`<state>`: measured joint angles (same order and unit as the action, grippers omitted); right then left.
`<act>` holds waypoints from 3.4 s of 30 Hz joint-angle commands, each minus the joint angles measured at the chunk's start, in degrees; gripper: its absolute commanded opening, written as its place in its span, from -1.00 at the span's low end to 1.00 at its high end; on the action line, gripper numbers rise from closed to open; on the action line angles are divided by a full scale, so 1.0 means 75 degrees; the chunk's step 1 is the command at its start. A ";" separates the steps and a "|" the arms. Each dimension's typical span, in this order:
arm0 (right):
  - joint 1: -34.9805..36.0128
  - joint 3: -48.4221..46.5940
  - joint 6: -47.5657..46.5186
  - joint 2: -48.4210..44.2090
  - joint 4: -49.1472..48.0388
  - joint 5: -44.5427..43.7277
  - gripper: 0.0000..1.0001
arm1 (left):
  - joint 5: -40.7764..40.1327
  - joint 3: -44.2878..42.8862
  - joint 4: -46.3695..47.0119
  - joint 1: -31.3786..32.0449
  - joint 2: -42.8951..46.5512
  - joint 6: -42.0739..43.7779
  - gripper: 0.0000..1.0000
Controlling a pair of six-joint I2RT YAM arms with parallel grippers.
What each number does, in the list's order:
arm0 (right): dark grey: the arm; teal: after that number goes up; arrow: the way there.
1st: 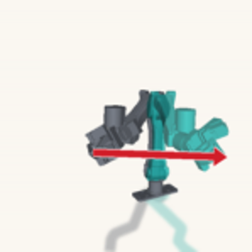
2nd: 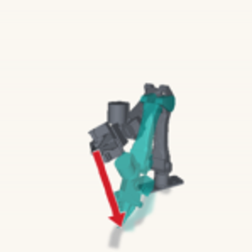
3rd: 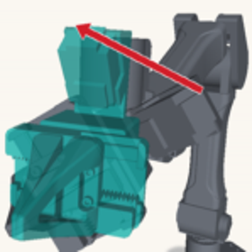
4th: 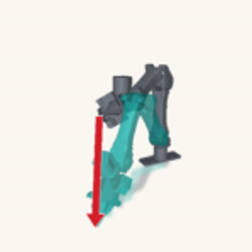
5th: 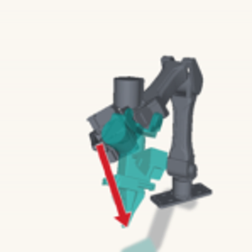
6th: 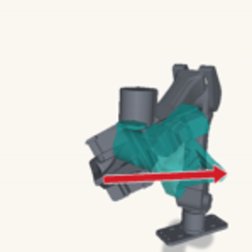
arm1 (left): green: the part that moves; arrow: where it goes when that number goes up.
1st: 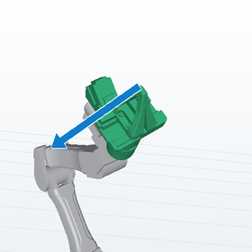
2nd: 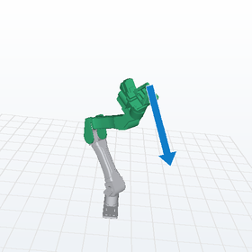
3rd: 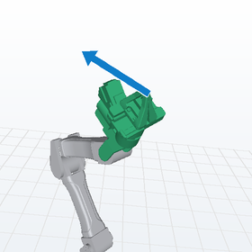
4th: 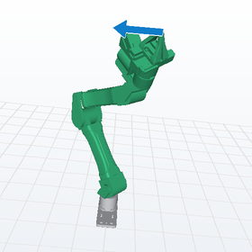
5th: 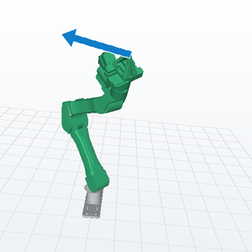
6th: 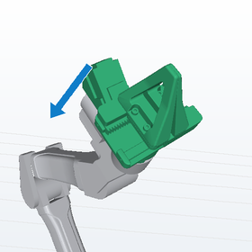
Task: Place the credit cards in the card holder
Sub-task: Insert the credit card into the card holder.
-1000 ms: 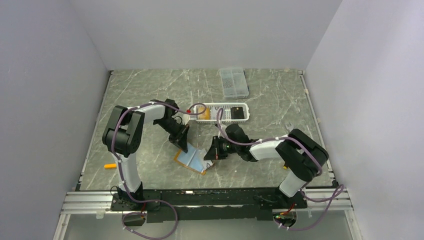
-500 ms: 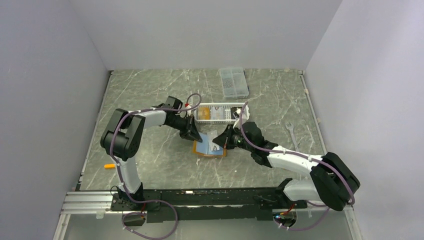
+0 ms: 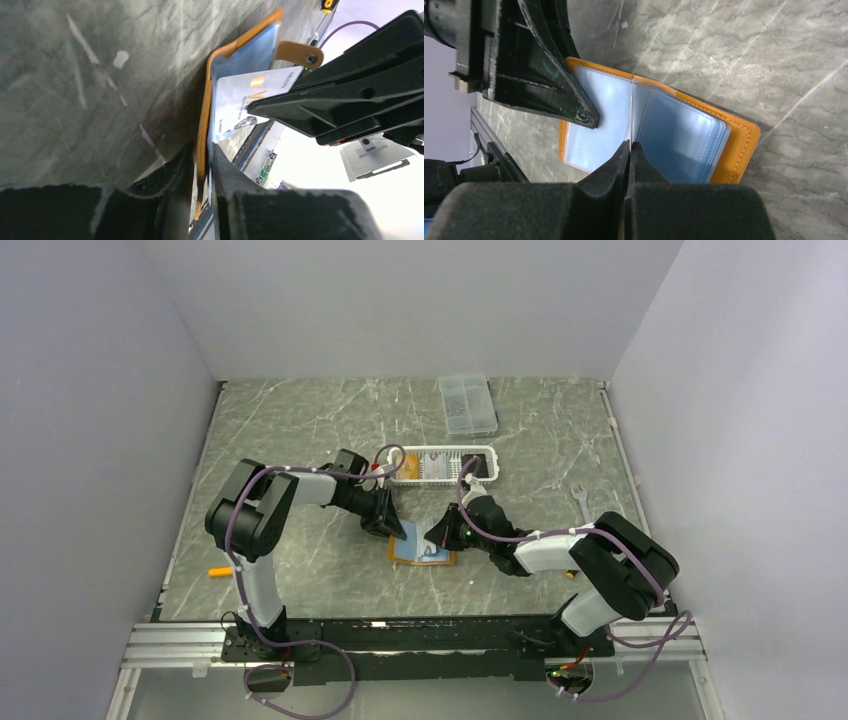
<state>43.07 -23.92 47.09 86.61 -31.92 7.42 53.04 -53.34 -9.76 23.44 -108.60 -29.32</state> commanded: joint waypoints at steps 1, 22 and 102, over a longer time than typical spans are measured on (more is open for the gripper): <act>0.0023 0.0154 0.0038 0.0170 -0.0595 -0.0371 -1.00 | -0.0413 -0.0076 -0.0796 0.0009 0.0326 0.1098 -0.45; 0.0066 0.0201 -0.0049 0.0391 -0.0417 -0.0090 -1.00 | -0.1519 -0.1448 -0.4665 -0.0006 0.2349 0.6051 0.99; 0.0139 0.0745 0.0328 0.0324 -0.0559 -0.0060 -1.00 | -0.5781 0.0364 -0.2423 0.4029 0.2052 1.2321 0.04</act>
<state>43.57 -19.79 50.30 86.94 -37.63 5.87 5.06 -50.22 -26.39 52.60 -91.26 66.06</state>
